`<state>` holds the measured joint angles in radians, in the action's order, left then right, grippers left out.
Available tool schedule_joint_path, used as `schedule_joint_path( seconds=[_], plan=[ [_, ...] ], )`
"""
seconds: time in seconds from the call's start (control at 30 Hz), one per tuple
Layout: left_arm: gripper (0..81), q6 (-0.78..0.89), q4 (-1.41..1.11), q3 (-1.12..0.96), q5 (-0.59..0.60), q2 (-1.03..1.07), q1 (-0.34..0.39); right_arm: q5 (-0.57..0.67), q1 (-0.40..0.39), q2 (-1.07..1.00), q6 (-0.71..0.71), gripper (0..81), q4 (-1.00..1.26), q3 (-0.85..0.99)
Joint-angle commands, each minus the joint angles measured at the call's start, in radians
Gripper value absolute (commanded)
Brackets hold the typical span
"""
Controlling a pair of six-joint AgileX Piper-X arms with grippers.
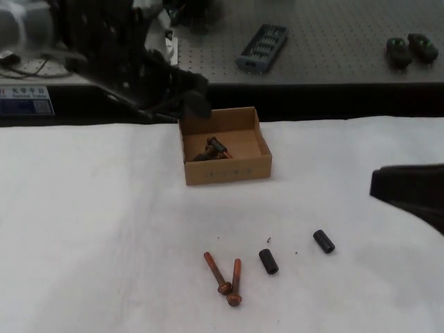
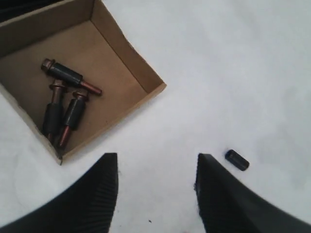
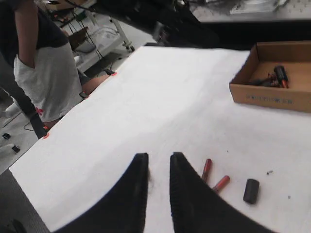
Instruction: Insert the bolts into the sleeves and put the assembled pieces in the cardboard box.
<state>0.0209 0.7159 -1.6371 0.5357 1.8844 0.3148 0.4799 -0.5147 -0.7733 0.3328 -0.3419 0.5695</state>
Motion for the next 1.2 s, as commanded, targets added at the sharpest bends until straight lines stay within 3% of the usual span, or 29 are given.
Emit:
schedule_joint_path(
  seconds=[0.0,0.17,0.43,0.67,0.9,1.17],
  plan=[
    [35.4,-0.059,0.074,-0.012,-0.008,-0.119,-0.001,-0.007,0.0,0.01,0.01,13.3,-0.01,0.004],
    [27.5,-0.095,0.132,-0.012,-0.076,-0.284,-0.001,0.007,0.0,-0.108,0.01,13.3,-0.006,0.051],
    [27.6,-0.137,0.331,0.001,-0.183,-0.483,-0.001,0.008,0.0,-0.315,0.01,13.3,-0.03,0.194],
    [27.6,-0.137,0.296,0.283,-0.191,-0.635,-0.001,0.008,-0.049,-0.469,0.01,23.7,-0.105,0.274],
    [27.6,-0.449,0.353,0.53,-0.19,-0.659,0.036,0.008,-0.163,-0.478,0.003,23.2,-0.112,0.275],
    [27.6,-0.853,0.223,0.565,-0.217,-0.659,0.053,0.0,-0.259,-0.458,-0.121,23.2,-0.19,0.275]
  ],
)
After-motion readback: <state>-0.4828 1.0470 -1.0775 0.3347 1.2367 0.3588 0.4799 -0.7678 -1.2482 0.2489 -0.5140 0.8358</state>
